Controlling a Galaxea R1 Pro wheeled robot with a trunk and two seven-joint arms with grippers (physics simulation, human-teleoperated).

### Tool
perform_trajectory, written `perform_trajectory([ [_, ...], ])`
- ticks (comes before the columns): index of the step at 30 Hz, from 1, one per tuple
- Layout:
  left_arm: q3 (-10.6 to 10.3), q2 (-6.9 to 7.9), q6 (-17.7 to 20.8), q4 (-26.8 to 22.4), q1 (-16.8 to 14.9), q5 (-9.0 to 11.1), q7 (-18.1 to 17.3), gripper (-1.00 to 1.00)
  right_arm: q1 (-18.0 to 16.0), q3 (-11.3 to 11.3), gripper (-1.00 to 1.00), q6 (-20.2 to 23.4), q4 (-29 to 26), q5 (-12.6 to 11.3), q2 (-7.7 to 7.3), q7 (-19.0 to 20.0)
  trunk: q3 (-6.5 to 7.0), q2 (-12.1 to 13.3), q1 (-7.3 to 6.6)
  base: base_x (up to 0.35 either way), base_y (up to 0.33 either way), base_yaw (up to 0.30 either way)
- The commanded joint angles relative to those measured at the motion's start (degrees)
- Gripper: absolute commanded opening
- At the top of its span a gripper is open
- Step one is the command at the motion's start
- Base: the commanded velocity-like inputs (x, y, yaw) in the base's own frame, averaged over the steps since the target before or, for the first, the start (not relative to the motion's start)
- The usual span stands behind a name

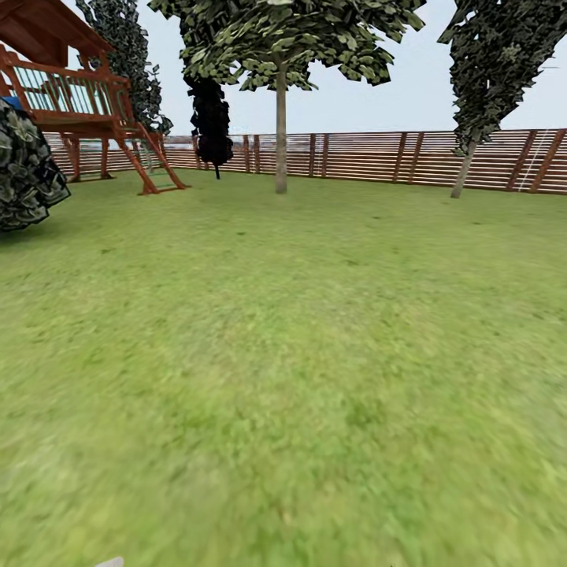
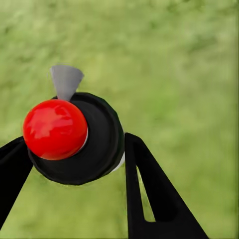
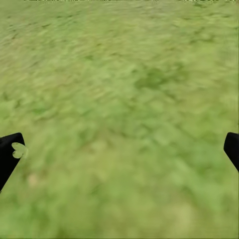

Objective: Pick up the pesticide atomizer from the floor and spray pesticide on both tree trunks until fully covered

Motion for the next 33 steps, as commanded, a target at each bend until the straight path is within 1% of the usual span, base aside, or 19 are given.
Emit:
perform_trajectory([
  [1,0.0,0.00,0.0,0.0,0.0,0.0,0.0,-1.00,0.0,0.0,1.00,0.0,0.0,0.0,0.00,0.0,0.00,0.0,0.00,0.338,0.000,0.000],
  [33,0.0,0.00,0.0,0.1,0.0,0.0,0.0,-1.00,0.0,0.0,1.00,0.0,0.0,0.0,0.00,0.0,0.00,0.0,0.00,0.338,0.000,0.000],
])
